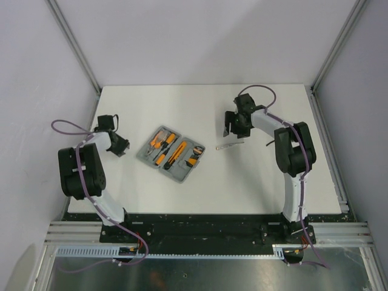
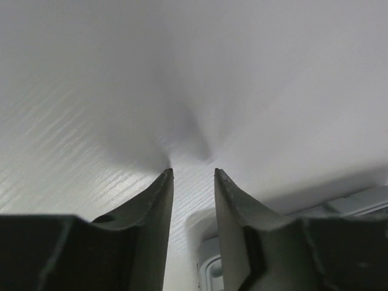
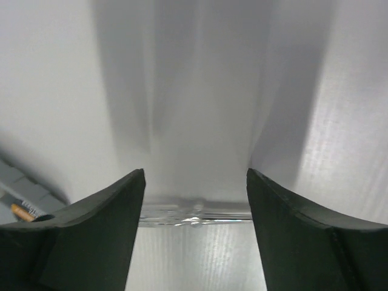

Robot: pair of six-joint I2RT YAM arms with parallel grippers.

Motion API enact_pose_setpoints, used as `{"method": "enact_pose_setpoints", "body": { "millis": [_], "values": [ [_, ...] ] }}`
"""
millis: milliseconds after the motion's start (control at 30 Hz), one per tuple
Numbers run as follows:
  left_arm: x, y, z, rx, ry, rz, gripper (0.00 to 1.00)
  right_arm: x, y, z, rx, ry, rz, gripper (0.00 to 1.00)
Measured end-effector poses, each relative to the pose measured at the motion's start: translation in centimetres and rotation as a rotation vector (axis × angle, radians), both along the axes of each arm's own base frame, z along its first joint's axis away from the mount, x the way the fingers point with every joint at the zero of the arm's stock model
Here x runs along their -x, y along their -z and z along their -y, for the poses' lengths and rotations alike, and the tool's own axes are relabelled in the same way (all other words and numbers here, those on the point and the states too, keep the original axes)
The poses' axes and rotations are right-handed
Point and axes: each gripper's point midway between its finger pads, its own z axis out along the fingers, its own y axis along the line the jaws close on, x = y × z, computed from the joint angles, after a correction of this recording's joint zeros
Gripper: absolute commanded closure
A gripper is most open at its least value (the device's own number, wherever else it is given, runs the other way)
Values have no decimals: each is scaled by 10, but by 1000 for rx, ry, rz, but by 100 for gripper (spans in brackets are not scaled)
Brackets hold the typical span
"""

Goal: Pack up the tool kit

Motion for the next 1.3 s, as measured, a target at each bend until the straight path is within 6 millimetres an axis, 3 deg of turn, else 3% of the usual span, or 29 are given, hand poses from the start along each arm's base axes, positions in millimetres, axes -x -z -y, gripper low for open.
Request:
{"method": "enact_pose_setpoints", "body": {
  "millis": [133, 267, 633, 833, 1067, 1300],
  "values": [
    [0, 6, 4, 22, 7, -12, 87, 2, 1, 12, -5, 36, -4, 40],
    [0, 6, 10, 51, 24, -11, 93, 11, 4, 14, -2, 44, -21, 48],
    [10, 11, 48, 161, 121, 0, 92, 58, 7, 17, 4, 103, -119, 54],
    [12, 12, 69, 195, 177, 7, 91, 77, 8, 8, 12, 100, -156, 54],
    [27, 12, 93, 221, 241, 19, 90, 89, 8, -11, 16, 64, -156, 53],
    [53, 12, 116, 252, 301, 1, 87, 84, -5, -8, 35, 100, -104, 50]
  ]
}}
